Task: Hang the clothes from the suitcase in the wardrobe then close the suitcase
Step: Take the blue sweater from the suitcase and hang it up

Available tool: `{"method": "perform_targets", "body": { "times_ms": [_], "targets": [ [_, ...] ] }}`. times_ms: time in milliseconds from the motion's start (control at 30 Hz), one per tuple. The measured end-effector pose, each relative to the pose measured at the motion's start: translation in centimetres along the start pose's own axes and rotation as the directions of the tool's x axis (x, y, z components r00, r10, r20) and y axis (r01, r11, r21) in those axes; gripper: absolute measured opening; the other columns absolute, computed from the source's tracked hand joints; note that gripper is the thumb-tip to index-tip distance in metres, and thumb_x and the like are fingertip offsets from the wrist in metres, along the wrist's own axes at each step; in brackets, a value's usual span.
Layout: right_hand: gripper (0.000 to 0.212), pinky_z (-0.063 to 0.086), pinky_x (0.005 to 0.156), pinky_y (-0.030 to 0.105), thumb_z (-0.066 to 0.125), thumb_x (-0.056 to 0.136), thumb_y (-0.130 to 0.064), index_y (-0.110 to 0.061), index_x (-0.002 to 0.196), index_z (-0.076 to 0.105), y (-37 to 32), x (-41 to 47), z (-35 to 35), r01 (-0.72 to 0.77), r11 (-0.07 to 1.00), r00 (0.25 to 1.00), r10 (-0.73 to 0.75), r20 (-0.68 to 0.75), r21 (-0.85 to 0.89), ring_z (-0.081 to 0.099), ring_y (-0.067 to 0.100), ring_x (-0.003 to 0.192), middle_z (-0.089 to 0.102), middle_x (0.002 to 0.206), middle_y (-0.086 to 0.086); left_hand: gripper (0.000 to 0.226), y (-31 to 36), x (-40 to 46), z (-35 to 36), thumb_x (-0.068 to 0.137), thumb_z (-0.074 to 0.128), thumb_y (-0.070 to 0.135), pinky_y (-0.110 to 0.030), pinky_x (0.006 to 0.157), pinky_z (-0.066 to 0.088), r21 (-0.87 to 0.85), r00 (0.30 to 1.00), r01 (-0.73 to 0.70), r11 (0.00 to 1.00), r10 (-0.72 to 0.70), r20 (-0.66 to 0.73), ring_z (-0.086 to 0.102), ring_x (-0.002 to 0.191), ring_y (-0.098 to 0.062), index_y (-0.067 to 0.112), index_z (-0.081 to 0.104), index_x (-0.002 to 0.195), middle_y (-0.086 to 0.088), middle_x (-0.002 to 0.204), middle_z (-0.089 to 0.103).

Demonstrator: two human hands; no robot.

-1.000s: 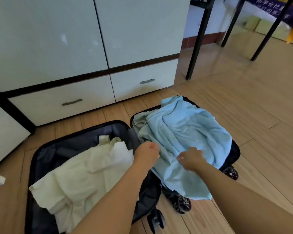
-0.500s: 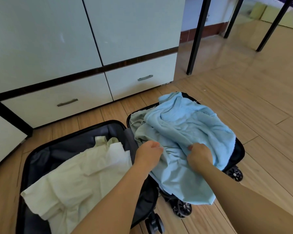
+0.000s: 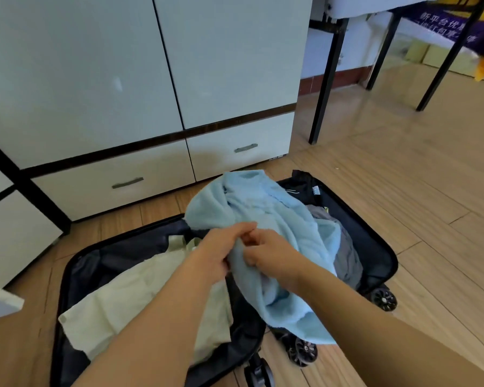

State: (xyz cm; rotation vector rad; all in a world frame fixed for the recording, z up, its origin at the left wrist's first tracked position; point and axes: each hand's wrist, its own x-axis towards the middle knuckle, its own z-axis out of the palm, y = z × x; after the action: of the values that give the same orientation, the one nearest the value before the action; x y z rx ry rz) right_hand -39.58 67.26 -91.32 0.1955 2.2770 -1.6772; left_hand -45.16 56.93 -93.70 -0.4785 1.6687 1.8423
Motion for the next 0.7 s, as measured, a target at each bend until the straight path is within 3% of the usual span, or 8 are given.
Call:
{"method": "perform_targets", "body": {
  "times_ms": [67,167,233,333,433,500,633,700],
  "targets": [
    [0.023,0.046,0.062,0.025,0.052,0.079,0.004,-0.015,0.083,0.066,0.0,-0.2,0.2,-0.055,0.994,0.995,0.047,0.092,0.093,0.052,0.013,0.065,0.059,0.070,0.000,0.026,0.1,-0.9,-2.6,0.083,0.060,-0.002,-0.040,0.081,0.052,0.048,0.990,-0.029,0.998,0.035,-0.138,0.063,0.089,-0.029,0.002,0.061,0.109,-0.015,0.094,0.066],
    [0.023,0.045,0.079,0.026,0.068,0.081,-0.015,-0.017,0.104,0.065,1.1,1.5,-0.9,-0.052,0.995,0.954,0.024,-0.299,-0.086,0.058,0.015,0.089,0.065,0.103,0.002,0.004,-0.4,-1.8,-6.9,0.088,0.053,-0.003,-0.034,0.078,0.045,0.141,0.957,0.039,0.989,0.004,-0.290,0.055,0.086,-0.026,0.002,0.054,0.089,-0.008,0.081,0.055],
    [0.074,0.041,0.098,0.037,0.078,0.070,-0.042,-0.021,0.134,0.047,2.3,2.2,-1.2,-0.232,0.905,0.884,0.044,-0.465,-0.355,0.047,0.022,0.121,0.050,0.133,0.005,0.021,-1.0,-1.8,-9.5,0.091,0.050,-0.002,-0.033,0.076,0.040,0.195,0.935,0.080,0.978,-0.006,-0.356,0.048,0.072,-0.024,0.003,0.046,0.071,-0.005,0.073,0.047],
    [0.116,0.037,0.106,0.046,0.085,0.060,-0.049,-0.022,0.151,0.018,3.4,1.7,1.0,-0.250,0.965,0.939,0.222,-0.263,-0.078,0.031,0.025,0.138,0.030,0.151,0.002,0.014,-1.8,-3.3,-12.1,0.088,0.046,-0.011,-0.029,0.065,0.042,0.212,0.920,0.026,0.977,0.059,-0.386,0.046,0.063,-0.024,-0.007,0.059,0.083,-0.008,0.070,0.049],
    [0.076,0.052,0.076,0.034,0.083,0.069,-0.023,-0.013,0.134,0.046,2.6,1.0,4.3,-0.252,0.861,0.959,0.284,-0.007,0.442,0.062,0.021,0.107,0.063,0.123,0.003,0.034,-1.8,-5.1,-12.9,0.082,0.047,-0.015,-0.033,0.070,0.050,0.180,0.941,-0.133,0.975,0.181,-0.285,0.060,0.078,-0.029,-0.003,0.064,0.108,-0.015,0.085,0.065],
    [0.045,0.056,0.061,0.029,0.079,0.071,-0.006,-0.003,0.113,0.062,1.0,1.5,5.9,-0.227,0.808,0.962,0.272,-0.003,0.543,0.071,0.022,0.080,0.074,0.093,0.009,0.034,-1.0,-6.1,-13.7,0.081,0.049,-0.015,-0.038,0.076,0.054,0.113,0.950,-0.210,0.971,0.230,-0.210,0.065,0.087,-0.029,0.002,0.067,0.103,-0.015,0.093,0.069],
    [0.028,0.056,0.072,0.034,0.077,0.070,-0.002,-0.010,0.094,0.064,-4.4,2.7,6.6,0.013,0.907,0.951,0.118,-0.285,0.420,0.067,0.021,0.081,0.071,0.091,0.007,0.007,1.7,-6.0,-16.3,0.087,0.055,-0.006,-0.037,0.077,0.050,-0.027,0.938,-0.161,0.987,0.145,-0.316,0.059,0.083,-0.032,-0.003,0.062,0.086,-0.018,0.087,0.061],
    [0.024,0.052,0.068,0.023,0.071,0.075,-0.001,-0.020,0.086,0.062,-7.9,2.3,6.4,0.174,0.954,0.921,-0.069,-0.384,0.246,0.062,0.009,0.078,0.067,0.086,-0.003,0.012,3.0,-6.1,-17.1,0.092,0.058,0.008,-0.031,0.076,0.047,-0.072,0.954,-0.124,0.990,0.099,-0.284,0.055,0.080,-0.024,0.006,0.054,0.081,-0.012,0.087,0.055]
  ]
}}
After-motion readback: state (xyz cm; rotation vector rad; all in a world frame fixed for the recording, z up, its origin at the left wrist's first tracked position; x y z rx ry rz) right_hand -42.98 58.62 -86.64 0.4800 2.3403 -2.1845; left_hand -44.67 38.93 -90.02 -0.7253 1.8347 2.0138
